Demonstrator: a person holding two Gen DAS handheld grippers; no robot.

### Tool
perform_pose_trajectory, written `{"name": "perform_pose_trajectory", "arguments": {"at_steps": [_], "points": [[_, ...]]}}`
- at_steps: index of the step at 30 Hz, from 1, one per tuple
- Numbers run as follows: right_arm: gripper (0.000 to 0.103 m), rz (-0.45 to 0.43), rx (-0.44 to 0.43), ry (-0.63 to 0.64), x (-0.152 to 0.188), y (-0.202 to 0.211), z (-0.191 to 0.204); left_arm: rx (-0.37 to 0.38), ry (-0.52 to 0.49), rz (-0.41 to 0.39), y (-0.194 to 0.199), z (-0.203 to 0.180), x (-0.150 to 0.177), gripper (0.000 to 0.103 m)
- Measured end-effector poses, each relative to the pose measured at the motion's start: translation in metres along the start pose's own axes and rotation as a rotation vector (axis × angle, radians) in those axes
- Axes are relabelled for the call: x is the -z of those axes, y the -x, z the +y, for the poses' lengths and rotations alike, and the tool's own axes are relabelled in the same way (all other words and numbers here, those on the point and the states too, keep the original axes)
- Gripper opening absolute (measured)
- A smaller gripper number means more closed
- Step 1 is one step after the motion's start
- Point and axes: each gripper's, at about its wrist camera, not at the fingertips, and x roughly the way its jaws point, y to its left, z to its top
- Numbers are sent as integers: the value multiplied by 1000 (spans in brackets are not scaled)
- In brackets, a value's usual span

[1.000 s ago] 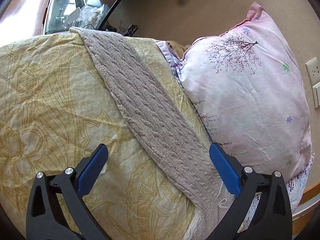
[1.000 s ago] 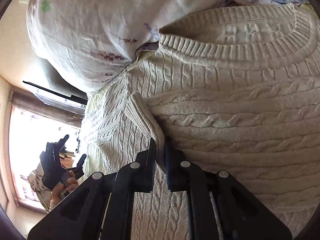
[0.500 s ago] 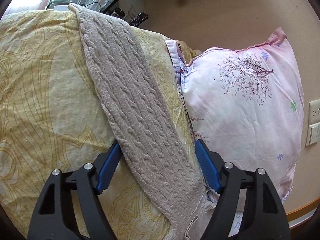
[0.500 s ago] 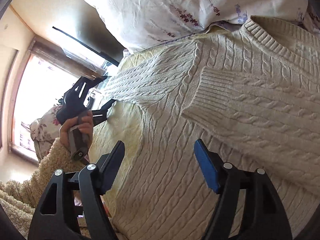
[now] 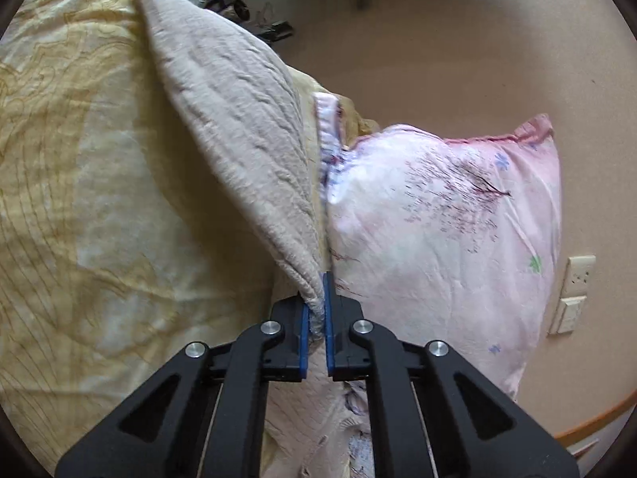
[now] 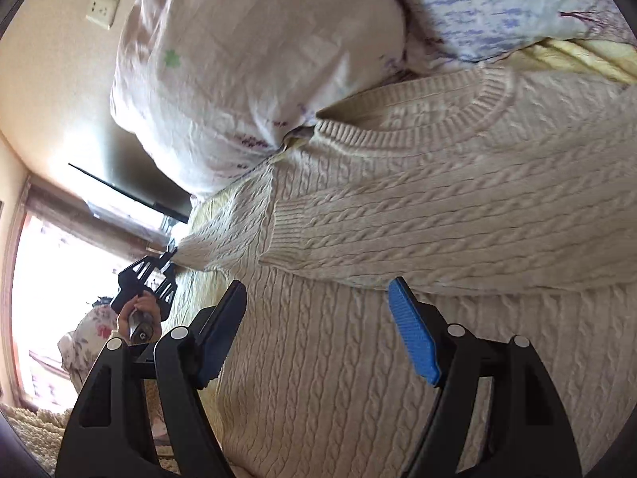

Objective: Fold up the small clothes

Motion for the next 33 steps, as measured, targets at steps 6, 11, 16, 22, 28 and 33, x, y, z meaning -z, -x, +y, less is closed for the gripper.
{"name": "perform_pose_trajectory", "arguments": {"at_steps": [6, 11, 16, 22, 28, 33], "points": [[77, -54, 22, -99, 18, 40, -41, 265, -81, 177, -6, -71, 80, 6], [77, -40, 23, -113, 35, 46, -46, 316, -143, 367, -37, -92, 185, 6], [77, -37, 33, -121, 52, 62, -58, 93, -196, 442, -78, -48, 264, 14], [77, -80, 73, -170, 68, 91, -82, 8, -101, 399, -76, -20, 258, 43], [77, -108, 107, -231, 84, 113, -107, 63, -40, 272, -66, -26, 214, 35], [77, -127, 125, -255, 90, 130, -122, 192, -67, 296, -82, -52, 230, 9]]}}
